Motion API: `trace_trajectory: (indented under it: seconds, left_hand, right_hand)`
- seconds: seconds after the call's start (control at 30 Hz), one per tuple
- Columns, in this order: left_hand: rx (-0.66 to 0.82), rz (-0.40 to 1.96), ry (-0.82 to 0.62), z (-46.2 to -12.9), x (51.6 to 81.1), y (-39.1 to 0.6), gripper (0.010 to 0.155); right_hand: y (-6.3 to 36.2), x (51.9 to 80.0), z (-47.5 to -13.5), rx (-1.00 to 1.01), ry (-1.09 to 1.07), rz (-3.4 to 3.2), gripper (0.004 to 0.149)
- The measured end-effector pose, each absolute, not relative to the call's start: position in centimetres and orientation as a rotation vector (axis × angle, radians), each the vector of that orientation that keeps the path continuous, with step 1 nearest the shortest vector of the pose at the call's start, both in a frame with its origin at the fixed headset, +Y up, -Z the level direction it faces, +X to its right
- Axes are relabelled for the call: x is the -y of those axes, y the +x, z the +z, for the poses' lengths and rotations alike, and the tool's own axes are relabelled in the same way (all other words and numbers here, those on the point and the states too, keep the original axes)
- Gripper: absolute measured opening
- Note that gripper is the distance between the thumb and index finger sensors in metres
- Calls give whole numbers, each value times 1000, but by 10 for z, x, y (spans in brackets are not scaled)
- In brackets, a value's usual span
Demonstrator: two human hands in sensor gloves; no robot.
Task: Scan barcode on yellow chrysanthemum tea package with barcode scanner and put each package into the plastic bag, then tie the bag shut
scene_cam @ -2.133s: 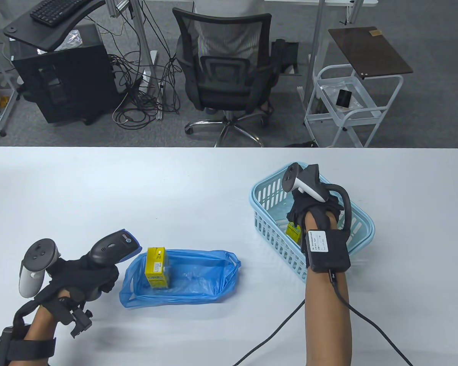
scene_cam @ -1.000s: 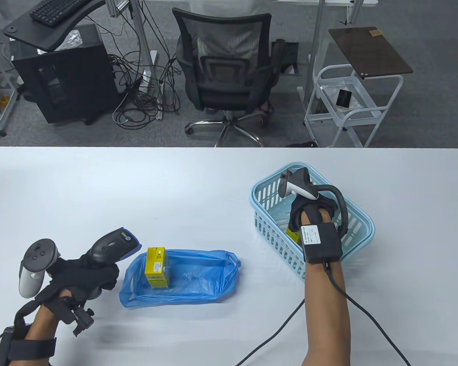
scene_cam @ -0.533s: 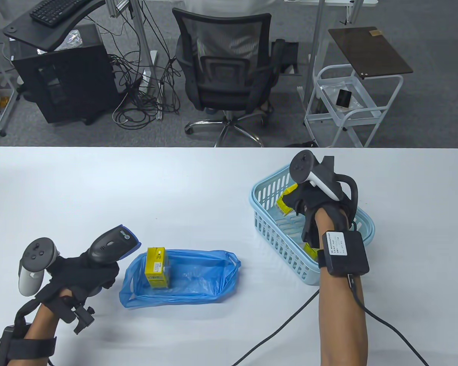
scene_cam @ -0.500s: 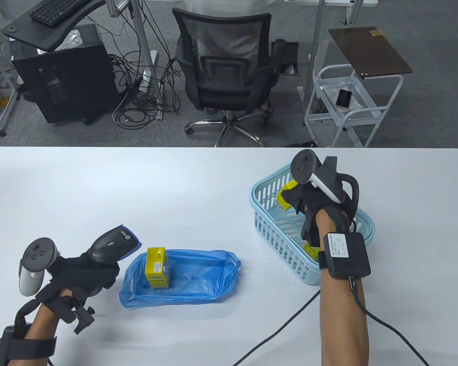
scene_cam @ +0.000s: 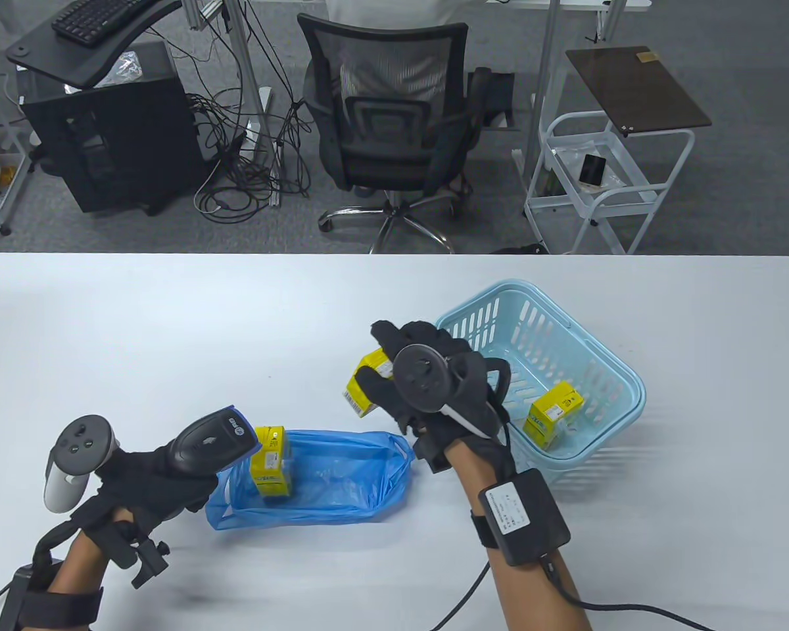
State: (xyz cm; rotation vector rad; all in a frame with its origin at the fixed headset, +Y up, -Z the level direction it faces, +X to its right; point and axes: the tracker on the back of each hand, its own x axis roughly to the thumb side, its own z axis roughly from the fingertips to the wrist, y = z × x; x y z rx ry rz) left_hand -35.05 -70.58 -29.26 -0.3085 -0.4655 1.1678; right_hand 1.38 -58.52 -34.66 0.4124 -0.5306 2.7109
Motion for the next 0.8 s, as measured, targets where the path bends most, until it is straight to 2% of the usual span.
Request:
trace_trajectory:
  seconds: [0.17,0.4,0.7,0.8]
  left_hand:
    - [457,1132,-324,-293,708,-349,60]
    - [438,1032,-350,-297,716,-346,59]
    - [464,1086,-330,-294,714,-344,59]
    - [468,1113,-315,-295,713,-345,64]
  right_hand:
    - [-4,601,-344,477,337,2610,70]
    - [-7,603,-347,440,292,2548,70]
    - [-21,621,-341,351,373,2606,71]
    - [-25,624,-338,280,481,2642,74]
